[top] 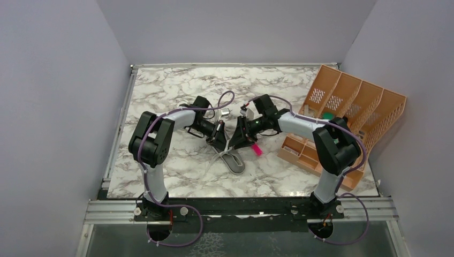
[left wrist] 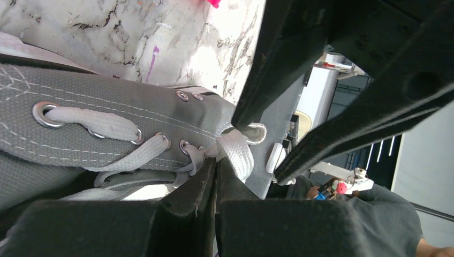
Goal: Tie the shoes
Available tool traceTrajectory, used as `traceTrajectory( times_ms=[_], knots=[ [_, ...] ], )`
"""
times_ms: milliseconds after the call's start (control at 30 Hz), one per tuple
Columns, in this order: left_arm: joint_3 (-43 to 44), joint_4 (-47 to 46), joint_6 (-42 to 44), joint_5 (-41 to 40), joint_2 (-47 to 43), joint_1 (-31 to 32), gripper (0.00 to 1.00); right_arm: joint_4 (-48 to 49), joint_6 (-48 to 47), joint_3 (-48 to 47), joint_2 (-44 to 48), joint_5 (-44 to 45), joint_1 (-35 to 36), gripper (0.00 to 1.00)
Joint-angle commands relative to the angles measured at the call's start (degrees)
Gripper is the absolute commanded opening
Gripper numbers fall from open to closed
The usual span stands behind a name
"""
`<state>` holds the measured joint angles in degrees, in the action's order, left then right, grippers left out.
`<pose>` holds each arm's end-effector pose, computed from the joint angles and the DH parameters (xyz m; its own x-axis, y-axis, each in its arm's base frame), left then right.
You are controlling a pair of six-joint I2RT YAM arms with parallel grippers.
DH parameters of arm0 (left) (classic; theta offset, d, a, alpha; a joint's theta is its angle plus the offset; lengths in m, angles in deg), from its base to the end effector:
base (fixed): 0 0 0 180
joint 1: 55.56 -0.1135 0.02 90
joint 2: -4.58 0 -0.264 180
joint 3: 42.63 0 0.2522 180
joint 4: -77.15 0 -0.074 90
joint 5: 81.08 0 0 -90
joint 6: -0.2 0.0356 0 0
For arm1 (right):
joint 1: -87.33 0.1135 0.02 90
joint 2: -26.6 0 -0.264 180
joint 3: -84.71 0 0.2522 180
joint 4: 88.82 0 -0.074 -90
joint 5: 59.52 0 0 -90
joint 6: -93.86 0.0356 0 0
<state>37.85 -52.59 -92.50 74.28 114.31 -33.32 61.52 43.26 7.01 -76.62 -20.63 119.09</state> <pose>0.3074 -0.1607 0.1514 -0.9238 0.3565 -0.1398 0.2678 0.3404 -0.9013 0.2940 0.2146 0.1828 -0.9890 -0.1436 -0.0356 -0.1043 0.5060 0.8562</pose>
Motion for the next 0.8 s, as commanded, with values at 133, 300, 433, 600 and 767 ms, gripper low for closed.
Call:
traceTrajectory(
  times_ms=[133, 300, 433, 600, 767],
  knots=[
    [0.08, -0.41, 1.29, 2.49, -0.48, 0.26, 0.03, 9.02, 3.27, 2.7, -3.41, -3.24, 0.05, 0.42],
    [-0.12, -0.41, 1.38, 2.92, -0.98, 0.26, 0.03, 11.04, 4.08, 2.68, -4.61, -4.27, 0.06, 0.34],
    [0.12, -0.41, 0.36, 0.12, -1.86, 0.26, 0.05, 10.46, 4.46, 4.21, -2.99, -5.07, 0.06, 0.14],
    [-2.44, -2.1, -5.04, -11.33, -7.97, -0.04, 0.45, 4.04, 4.31, 7.69, 5.14, 0.1, 0.1, 0.01],
    [-7.7, -6.16, -13.48, -24.31, -18.67, -1.14, 0.65, -7.36, 3.89, 2.51, 6.57, 7.43, 0.05, 0.01]
  ],
)
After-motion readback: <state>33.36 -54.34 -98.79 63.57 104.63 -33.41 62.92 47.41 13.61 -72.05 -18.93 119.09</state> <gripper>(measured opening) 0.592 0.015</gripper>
